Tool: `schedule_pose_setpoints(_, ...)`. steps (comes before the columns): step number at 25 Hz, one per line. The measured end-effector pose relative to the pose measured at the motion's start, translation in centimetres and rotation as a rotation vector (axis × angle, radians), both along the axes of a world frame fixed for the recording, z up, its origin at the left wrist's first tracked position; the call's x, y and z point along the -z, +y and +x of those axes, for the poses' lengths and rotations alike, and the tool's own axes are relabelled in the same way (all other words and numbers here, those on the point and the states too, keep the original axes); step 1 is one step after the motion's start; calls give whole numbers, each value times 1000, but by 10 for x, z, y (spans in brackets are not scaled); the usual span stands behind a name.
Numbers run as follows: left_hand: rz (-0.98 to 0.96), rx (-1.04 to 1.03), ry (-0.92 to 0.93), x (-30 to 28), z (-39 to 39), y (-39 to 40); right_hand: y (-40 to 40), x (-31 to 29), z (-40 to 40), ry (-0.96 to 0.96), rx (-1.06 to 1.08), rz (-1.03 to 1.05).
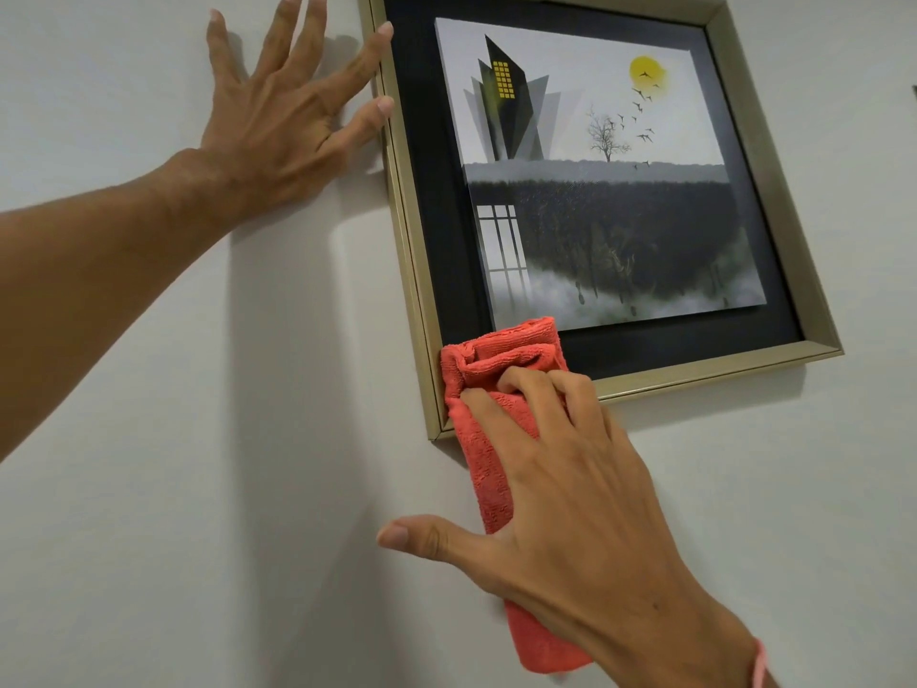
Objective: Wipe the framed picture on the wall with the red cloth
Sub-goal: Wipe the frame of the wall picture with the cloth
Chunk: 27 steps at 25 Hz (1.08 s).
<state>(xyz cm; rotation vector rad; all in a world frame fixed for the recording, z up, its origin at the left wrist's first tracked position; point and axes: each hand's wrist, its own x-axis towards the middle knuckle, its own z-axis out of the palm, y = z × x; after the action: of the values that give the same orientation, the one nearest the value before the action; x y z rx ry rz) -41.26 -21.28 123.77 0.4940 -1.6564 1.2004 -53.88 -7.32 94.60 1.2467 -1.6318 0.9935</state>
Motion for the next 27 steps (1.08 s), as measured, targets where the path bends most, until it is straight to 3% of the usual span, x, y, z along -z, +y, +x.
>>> schedule_pose_setpoints(4,-13,7,-1,-2,-1,-1,4,-4,-6,25,-6,-3)
schedule_pose_setpoints(8,-31,14,0,-4,-1,-2,5,-13,-24,13,-177,-26)
schedule_pose_setpoints(12,-39,12,4,-5,-2,-4,-2,-39,-49,155,-240,-136)
schedule_pose_setpoints(20,-109,48,58,6,1,6,0,-79,-57,280,-179,88)
schedule_pose_setpoints(23,-62,187,104,27,6,15,12,-81,-49,267,-155,45)
schedule_pose_setpoints(27,89,634,58,91,18,40,26,-74,-35,-9,-393,-91)
